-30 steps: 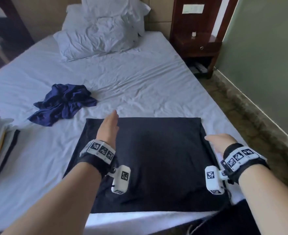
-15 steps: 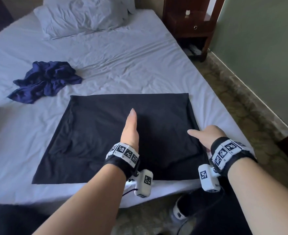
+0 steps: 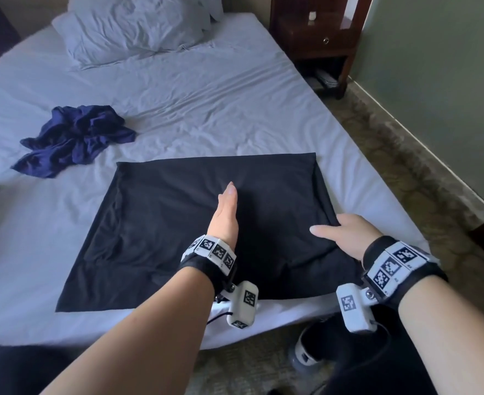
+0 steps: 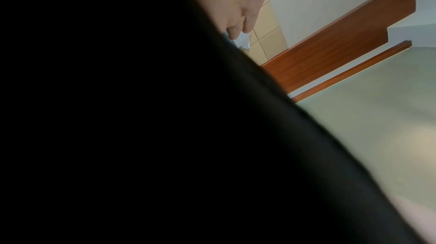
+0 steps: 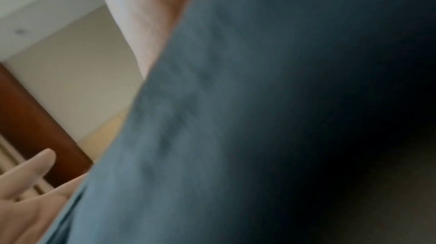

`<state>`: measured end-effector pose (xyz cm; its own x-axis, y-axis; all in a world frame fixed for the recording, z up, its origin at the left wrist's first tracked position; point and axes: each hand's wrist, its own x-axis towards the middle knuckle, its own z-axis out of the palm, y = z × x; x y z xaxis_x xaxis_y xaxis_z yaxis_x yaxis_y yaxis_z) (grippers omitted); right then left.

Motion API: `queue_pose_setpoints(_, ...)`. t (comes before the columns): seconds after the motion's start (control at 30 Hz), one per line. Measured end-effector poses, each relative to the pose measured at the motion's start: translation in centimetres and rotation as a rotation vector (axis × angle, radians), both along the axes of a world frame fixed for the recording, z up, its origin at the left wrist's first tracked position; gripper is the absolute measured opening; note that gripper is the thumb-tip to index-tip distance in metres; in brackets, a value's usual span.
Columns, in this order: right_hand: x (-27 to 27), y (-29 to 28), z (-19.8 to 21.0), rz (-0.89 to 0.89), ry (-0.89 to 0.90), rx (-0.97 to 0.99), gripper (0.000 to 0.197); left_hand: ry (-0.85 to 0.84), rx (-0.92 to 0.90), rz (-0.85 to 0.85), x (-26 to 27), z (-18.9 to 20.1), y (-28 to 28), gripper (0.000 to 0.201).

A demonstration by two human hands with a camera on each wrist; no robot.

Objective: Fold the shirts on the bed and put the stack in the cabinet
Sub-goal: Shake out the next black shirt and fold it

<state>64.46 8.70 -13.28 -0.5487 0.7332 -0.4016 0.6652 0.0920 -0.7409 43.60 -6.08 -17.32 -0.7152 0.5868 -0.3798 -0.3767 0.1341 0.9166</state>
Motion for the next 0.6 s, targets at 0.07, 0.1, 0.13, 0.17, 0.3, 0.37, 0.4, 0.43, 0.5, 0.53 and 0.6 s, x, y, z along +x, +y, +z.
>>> queue_pose_setpoints(0.07, -0.4, -0.4, 0.2, -0.022, 0.082, -0.019, 0.014, 0.005, -0.043, -0.010, -0.1, 0.0, 0.0, 0.089)
queue_pose_setpoints(0.1, -0.7, -0.6, 0.4, -0.058, 0.120, -0.036, 0.012, 0.060, -0.070, -0.039, -0.1, 0.3, 0.0, 0.091)
queue_pose_setpoints(0.13, -1.2, -0.9, 0.8, -0.090, 0.154, -0.053, 0.013, 0.131, -0.085, -0.102, -0.1, 0.8, 0.0, 0.095)
queue_pose_setpoints(0.17, -1.8, -1.2, 1.5, -0.110, 0.183, -0.067, 0.017, 0.207, -0.096, -0.164, 0.0, 1.8, -0.2, 0.093)
queue_pose_setpoints(0.3, -6.7, -2.9, 5.3, -0.090, 0.247, -0.036, 0.047, 0.377, -0.133, -0.258, -1.2, 5.3, -1.0, 0.062)
queue_pose_setpoints(0.37, -10.5, -4.9, 7.6, -0.035, 0.277, 0.011, 0.050, 0.244, -0.083, -0.219, -2.8, 7.2, -2.9, 0.069)
queue_pose_setpoints(0.4, -12.6, -6.2, 8.7, 0.001, 0.278, 0.040, 0.049, 0.152, -0.043, -0.187, -3.9, 7.9, -4.2, 0.071)
queue_pose_setpoints(0.43, -14.7, -8.1, 9.8, 0.057, 0.267, 0.075, 0.043, 0.084, -0.003, -0.158, -5.3, 8.6, -6.0, 0.070)
queue_pose_setpoints(0.5, -19.1, -12.1, 10.9, 0.194, 0.211, 0.143, 0.027, 0.000, 0.004, -0.120, -8.6, 10.0, -10.6, 0.067)
queue_pose_setpoints(0.53, -21.3, -14.3, 11.1, 0.272, 0.182, 0.168, 0.023, -0.031, -0.021, -0.084, -10.2, 10.4, -13.0, 0.068)
queue_pose_setpoints(0.6, -25.4, -19.0, 10.3, 0.435, 0.103, 0.180, 0.028, -0.109, -0.066, -0.013, -13.2, 10.0, -18.0, 0.070)
